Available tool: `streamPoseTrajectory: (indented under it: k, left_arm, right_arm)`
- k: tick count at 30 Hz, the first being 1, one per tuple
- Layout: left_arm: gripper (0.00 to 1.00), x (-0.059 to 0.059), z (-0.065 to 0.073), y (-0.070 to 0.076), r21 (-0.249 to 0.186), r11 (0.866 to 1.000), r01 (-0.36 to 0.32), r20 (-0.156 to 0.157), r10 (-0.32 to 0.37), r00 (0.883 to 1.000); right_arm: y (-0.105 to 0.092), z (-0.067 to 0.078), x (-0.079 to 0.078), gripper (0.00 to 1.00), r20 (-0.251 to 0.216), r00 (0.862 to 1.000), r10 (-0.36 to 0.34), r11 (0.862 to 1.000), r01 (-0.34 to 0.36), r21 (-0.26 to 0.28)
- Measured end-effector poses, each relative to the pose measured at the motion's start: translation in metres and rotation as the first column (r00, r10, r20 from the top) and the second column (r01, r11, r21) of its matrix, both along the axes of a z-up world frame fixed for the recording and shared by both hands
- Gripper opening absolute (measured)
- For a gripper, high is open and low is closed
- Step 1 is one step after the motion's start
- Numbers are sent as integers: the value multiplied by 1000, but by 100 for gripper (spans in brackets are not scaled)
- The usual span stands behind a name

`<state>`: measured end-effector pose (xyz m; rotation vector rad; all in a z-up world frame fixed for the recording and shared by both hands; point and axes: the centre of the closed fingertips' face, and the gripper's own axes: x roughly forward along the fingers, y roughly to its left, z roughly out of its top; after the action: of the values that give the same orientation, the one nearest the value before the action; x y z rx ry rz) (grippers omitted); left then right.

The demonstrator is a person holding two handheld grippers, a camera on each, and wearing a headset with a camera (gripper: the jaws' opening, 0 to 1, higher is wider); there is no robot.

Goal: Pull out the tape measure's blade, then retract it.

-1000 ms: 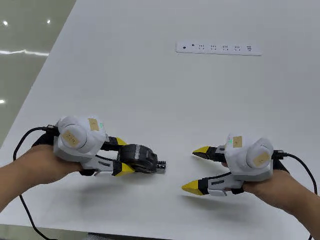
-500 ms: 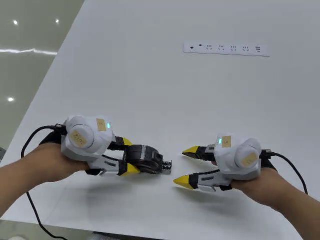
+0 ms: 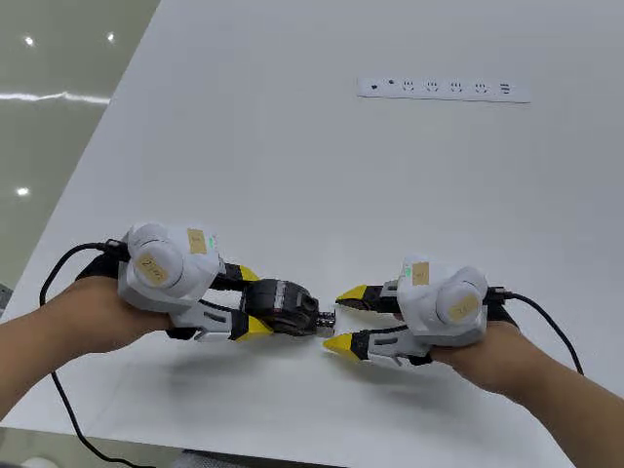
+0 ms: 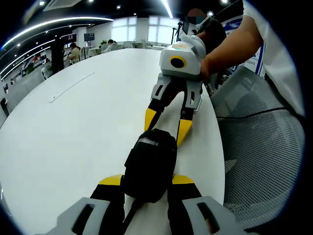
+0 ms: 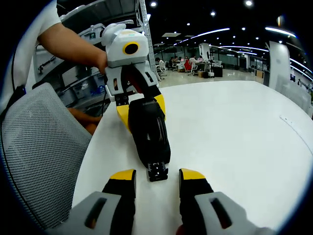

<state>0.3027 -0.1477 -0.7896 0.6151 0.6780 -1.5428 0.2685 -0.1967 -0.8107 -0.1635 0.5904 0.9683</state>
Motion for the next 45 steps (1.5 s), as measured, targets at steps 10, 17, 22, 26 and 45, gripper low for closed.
streamPoseTrajectory:
  k: [10,17,22,26,45]
  left_arm:
    - [31,-2,1,0,6,1000,6,-1,-6,1000]
    - [31,-2,1,0,6,1000,8,-2,-8,1000]
    - [31,-1,1,0,8,1000,9,-6,-9,1000]
    - [30,-2,1,-1,10,1000,17,-5,-17,1000]
    - [30,-2,0,0,26,999,34,25,-34,999]
  right_arm:
    - [6,-6,5,26,23,999,37,999,-37,-12]
    - [8,-8,6,19,34,997,67,998,-67,-17]
    - [9,-7,6,17,37,996,78,997,-78,-16]
    - [11,-7,4,15,51,994,97,995,-96,-26]
    - [10,-7,2,13,40,995,88,996,-88,-17]
